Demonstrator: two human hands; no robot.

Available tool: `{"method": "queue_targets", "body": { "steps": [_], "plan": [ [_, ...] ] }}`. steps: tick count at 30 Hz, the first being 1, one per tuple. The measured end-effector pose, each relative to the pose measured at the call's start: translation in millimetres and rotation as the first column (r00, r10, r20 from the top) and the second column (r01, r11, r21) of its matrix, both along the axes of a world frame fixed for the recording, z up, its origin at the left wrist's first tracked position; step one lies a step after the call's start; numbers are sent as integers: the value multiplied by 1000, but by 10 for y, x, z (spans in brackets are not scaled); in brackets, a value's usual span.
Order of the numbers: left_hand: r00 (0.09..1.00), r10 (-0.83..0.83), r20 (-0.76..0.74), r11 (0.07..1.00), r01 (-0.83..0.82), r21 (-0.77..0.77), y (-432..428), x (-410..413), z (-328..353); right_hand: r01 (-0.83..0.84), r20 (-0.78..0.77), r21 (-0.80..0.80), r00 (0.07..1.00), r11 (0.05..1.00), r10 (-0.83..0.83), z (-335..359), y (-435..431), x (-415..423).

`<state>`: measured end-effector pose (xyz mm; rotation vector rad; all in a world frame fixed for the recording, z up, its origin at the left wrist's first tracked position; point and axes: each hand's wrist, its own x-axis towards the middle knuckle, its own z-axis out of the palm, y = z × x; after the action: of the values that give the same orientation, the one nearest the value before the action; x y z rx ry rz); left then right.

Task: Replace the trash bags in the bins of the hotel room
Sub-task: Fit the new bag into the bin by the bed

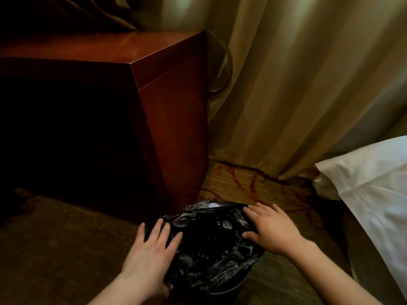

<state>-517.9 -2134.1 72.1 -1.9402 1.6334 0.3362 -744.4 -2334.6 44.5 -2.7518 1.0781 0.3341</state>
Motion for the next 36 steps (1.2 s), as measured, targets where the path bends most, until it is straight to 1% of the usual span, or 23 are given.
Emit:
{"method": "queue_targets", "body": {
  "steps": [1,2,4,6,8,9,11,12,13,15,17,18,20,21,22,23,24,26,28,30,32,35,36],
  "plan": [
    [1000,23,-13,999,-23,46,6,7,-12,23,19,33,1000,999,-24,-21,-33,-37],
    [997,44,-58,998,-42,45,12,11,-25,34,68,74,997,997,-39,-40,-44,-67],
    [971,111,-211,993,-103,52,31,31,-5,39,218,159,973,987,-73,-64,-9,-102],
    [913,168,-373,985,-174,17,9,53,54,39,347,160,933,986,-93,-95,20,-127],
    [871,157,-465,955,-254,-155,-30,32,79,12,406,58,913,998,-35,-128,34,-95],
    [876,133,-463,916,-287,-281,-49,25,44,-26,411,-6,911,1000,27,-141,40,-44],
    [913,87,-398,810,-297,-506,-99,7,-51,-139,410,-99,897,985,168,-153,50,125],
    [927,77,-367,779,-286,-558,-127,4,-110,-194,390,-105,894,975,220,-152,46,234],
    [938,69,-339,777,-264,-572,-147,5,-187,-230,356,-77,903,970,242,-145,32,347],
    [942,102,-321,828,-259,-497,-166,20,-345,-226,269,51,941,973,205,-179,-63,553],
    [927,153,-342,879,-286,-382,-167,43,-451,-156,203,229,973,961,109,-245,-184,713],
    [906,185,-381,883,-324,-340,-170,63,-496,-108,196,330,980,938,44,-286,-239,773],
    [810,271,-520,855,-451,-256,-181,126,-584,-5,197,502,974,865,-109,-351,-311,863],
    [742,301,-598,835,-509,-211,-180,165,-614,32,196,546,967,837,-165,-366,-325,885],
    [682,321,-657,821,-546,-166,-174,196,-628,54,200,561,959,826,-199,-375,-335,888],
    [645,328,-690,818,-560,-135,-162,222,-635,70,204,559,954,826,-218,-372,-332,870],
    [633,331,-700,818,-563,-122,-143,237,-630,77,213,547,950,833,-228,-378,-323,831],
    [670,326,-667,815,-557,-160,-93,248,-638,63,218,450,960,891,-178,-377,-273,696],
    [773,279,-570,821,-500,-277,-58,208,-584,-12,230,247,972,969,-47,-335,-151,534],
    [857,183,-481,828,-398,-395,-32,116,-463,-108,313,77,946,991,79,-228,54,370],
    [908,58,-414,850,-262,-457,3,5,-331,-207,373,24,910,978,183,-89,280,193],
    [928,-48,-370,895,-124,-428,95,-107,-192,-286,336,41,906,957,257,-55,496,-168],
    [930,-74,-360,904,-89,-417,121,-134,-165,-301,321,20,905,953,279,-91,532,-286]
  ]
}}
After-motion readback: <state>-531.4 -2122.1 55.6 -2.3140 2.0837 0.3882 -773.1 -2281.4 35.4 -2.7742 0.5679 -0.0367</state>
